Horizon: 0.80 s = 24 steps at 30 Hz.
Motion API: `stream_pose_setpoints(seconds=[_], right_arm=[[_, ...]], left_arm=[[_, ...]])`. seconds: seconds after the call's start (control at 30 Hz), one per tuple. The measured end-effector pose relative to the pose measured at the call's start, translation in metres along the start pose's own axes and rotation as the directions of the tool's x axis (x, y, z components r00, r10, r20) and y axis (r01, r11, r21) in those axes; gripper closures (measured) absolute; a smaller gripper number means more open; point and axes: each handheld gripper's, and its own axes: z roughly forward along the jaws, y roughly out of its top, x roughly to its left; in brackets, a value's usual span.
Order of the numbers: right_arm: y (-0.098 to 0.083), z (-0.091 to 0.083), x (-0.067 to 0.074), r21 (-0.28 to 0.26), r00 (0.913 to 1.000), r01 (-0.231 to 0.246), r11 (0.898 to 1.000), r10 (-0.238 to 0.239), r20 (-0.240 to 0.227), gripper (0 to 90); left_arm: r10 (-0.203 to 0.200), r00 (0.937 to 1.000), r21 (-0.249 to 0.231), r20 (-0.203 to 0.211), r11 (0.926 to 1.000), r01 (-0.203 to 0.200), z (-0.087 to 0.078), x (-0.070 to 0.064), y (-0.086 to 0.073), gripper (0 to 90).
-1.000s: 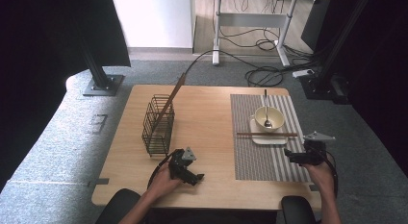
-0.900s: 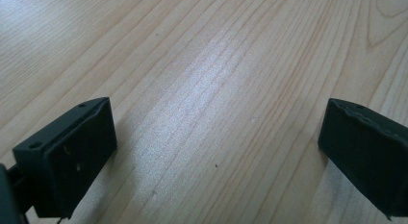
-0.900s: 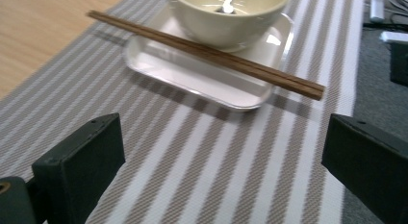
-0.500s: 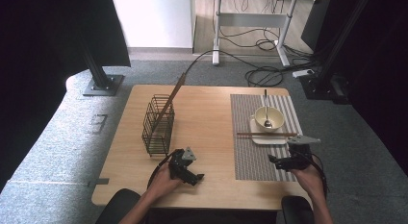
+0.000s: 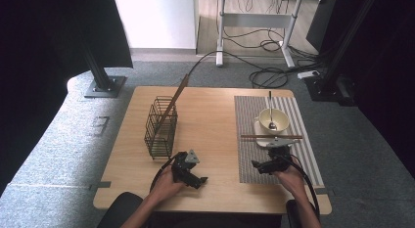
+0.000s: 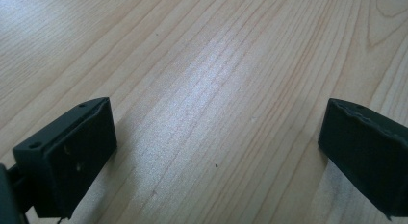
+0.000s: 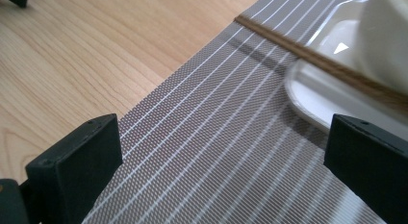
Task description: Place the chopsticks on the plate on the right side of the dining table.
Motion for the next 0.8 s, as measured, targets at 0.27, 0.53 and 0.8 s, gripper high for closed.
stream_pose_setpoints(seconds=[0.27, 0.53, 0.8], right_arm=[[-0.012, 0.035, 0.000, 0.020, 1.0000, -0.001, 1.000, 0.001, 0.009, 0.0], [-0.020, 0.046, -0.003, 0.022, 0.9997, -0.023, 0.999, 0.023, 0.010, 0.0], [-0.020, 0.047, -0.003, 0.023, 0.9997, -0.024, 0.999, 0.024, 0.010, 0.0]], left_arm=[[-0.001, 1.0000, 0.000, 0.000, 1.0000, 0.001, 0.000, 0.000, 0.000, 0.0], [-0.001, 1.0000, 0.000, 0.000, 1.0000, 0.001, 0.000, 0.000, 0.000, 0.0], [-0.001, 1.0000, 0.000, 0.000, 1.0000, 0.001, 0.000, 0.000, 0.000, 0.0]])
